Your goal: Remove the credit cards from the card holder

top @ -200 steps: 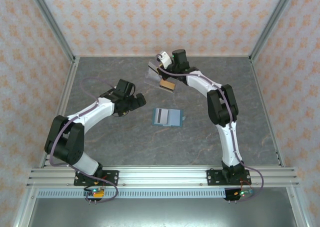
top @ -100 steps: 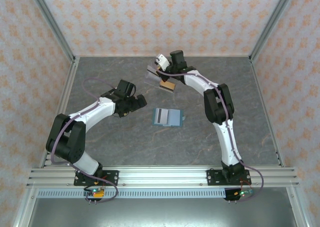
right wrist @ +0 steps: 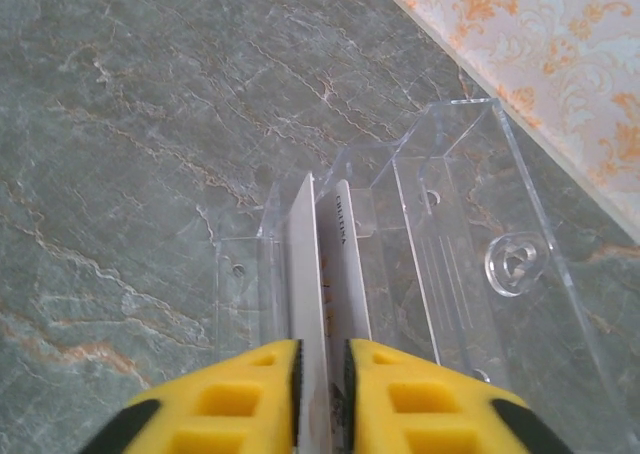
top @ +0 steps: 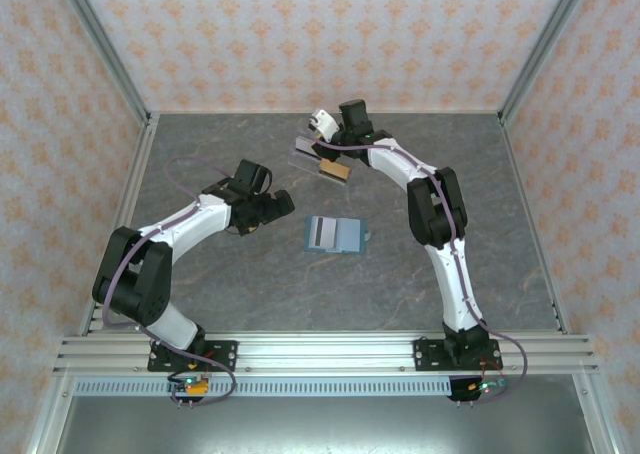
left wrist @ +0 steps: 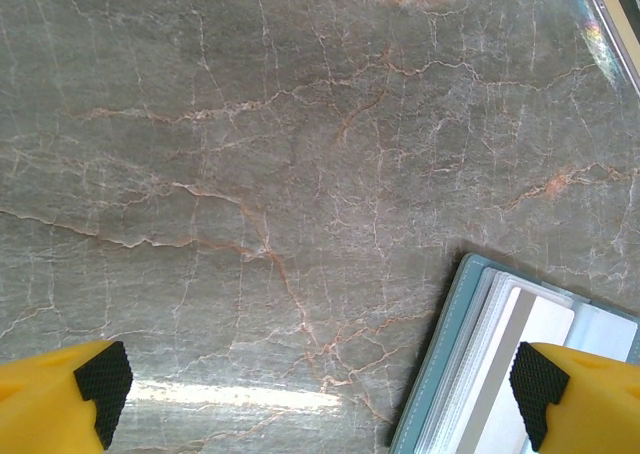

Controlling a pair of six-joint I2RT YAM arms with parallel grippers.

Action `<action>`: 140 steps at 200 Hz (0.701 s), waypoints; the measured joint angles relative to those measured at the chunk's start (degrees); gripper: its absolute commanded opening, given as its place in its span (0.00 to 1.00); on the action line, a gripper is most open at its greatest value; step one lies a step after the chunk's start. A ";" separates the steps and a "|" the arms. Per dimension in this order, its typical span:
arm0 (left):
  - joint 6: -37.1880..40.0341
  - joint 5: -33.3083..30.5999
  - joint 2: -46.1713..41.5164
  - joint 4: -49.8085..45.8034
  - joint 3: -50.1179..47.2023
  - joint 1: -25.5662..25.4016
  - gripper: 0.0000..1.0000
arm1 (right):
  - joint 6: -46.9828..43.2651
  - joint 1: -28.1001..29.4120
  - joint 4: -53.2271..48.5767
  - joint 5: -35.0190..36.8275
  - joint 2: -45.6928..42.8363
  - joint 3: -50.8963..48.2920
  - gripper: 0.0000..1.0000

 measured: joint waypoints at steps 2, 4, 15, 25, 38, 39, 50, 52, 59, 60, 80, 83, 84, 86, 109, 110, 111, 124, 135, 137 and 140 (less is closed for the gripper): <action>0.00 0.00 0.00 0.00 0.02 0.00 1.00 | 0.17 0.00 -0.02 0.09 0.00 0.02 0.26; 0.00 0.00 0.00 0.00 0.02 0.00 1.00 | 0.35 0.00 -0.07 0.15 0.00 0.02 0.26; -0.02 0.00 0.00 0.00 0.00 0.00 1.00 | 0.57 0.00 -0.15 0.59 0.00 0.09 0.27; 0.00 0.02 0.00 0.00 0.02 0.00 1.00 | 1.25 0.00 -0.17 0.85 0.00 0.09 0.27; 0.00 0.02 0.00 0.00 0.02 0.00 1.00 | 2.36 0.00 -0.17 1.09 -0.02 0.07 0.28; 0.00 0.02 0.00 0.00 0.00 0.00 1.00 | 2.43 0.00 -0.17 1.09 -0.04 0.04 0.28; 0.00 0.04 0.00 0.00 0.02 0.00 1.00 | 3.63 0.00 -0.17 1.29 -0.59 -0.57 0.29; 0.00 0.04 0.00 0.00 0.02 0.00 1.00 | 4.09 0.00 -0.13 1.38 -0.81 -0.87 0.29; -0.02 0.09 0.00 0.00 0.00 0.00 1.00 | 5.42 0.00 -0.07 1.64 -1.73 -2.03 0.29; 0.00 0.11 0.00 0.00 0.00 0.00 1.00 | 5.57 0.00 0.02 1.66 -1.95 -2.34 0.29; 0.00 0.31 0.00 0.02 0.00 0.00 1.00 | 11.47 0.00 1.27 3.21 -6.97 -8.17 0.36; 0.02 0.39 0.00 0.02 0.00 0.00 1.00 | 12.26 0.00 1.62 3.48 -7.85 -9.20 0.36; 0.00 0.39 0.00 0.02 0.00 0.00 1.00 | 13.14 0.02 1.62 3.74 -8.41 -9.73 0.37; 0.02 0.44 0.00 0.02 0.00 0.00 1.00 | 13.66 0.02 1.77 4.02 -8.94 -10.21 0.37; 0.07 1.18 0.00 0.04 -0.02 -0.02 1.00 | 20.94 0.48 2.89 7.72 -17.62 -17.90 0.43; 0.07 1.25 0.00 0.04 -0.02 -0.02 1.00 | 21.24 0.50 2.84 7.87 -17.94 -18.10 0.43; 0.07 1.27 0.00 0.04 -0.02 -0.02 1.00 | 22.03 0.57 2.80 8.31 -18.62 -18.58 0.44; 0.24 1.53 -0.02 0.07 -0.02 -0.02 1.00 | 25.59 1.20 1.99 10.67 -23.30 -21.81 0.45; 0.42 1.55 -0.02 0.07 -0.02 -0.13 1.00 | 28.70 2.08 0.15 12.83 -27.10 -23.91 0.49; 0.42 1.57 -0.02 0.07 -0.02 -0.13 1.00 | 29.31 2.16 -0.22 13.16 -27.56 -24.20 0.50; 0.44 1.57 -0.02 0.09 -0.02 -0.13 1.00 | 30.32 2.45 -0.46 13.81 -28.52 -24.83 0.50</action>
